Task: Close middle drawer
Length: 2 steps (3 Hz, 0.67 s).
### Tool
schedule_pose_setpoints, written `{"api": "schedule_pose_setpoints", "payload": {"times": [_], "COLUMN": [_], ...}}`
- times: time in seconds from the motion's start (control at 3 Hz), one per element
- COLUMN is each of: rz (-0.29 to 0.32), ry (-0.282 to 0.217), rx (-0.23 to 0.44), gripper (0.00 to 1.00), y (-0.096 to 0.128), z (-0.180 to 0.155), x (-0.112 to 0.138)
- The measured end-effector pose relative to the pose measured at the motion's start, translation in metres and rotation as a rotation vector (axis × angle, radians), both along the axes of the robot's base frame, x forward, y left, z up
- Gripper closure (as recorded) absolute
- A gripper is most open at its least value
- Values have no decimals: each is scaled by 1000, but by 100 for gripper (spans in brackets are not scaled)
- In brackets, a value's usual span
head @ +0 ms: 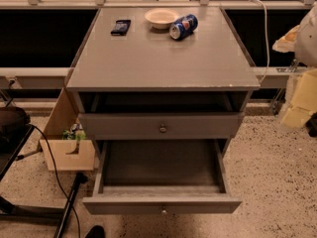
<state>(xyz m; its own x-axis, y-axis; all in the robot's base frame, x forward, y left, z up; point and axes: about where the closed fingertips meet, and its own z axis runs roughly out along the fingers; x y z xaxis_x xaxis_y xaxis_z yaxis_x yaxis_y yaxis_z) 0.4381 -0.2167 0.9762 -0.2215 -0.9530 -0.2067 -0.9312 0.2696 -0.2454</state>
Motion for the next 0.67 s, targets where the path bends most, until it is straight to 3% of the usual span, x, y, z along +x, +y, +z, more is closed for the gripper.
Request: {"api": "schedule_pose_setpoints", "payload": {"times": [0.67], "rz": [-23], "ry": [-13], "rx": [18], "gripper": [0], "y": [-2], "z": [-8], "x": [-1]}}
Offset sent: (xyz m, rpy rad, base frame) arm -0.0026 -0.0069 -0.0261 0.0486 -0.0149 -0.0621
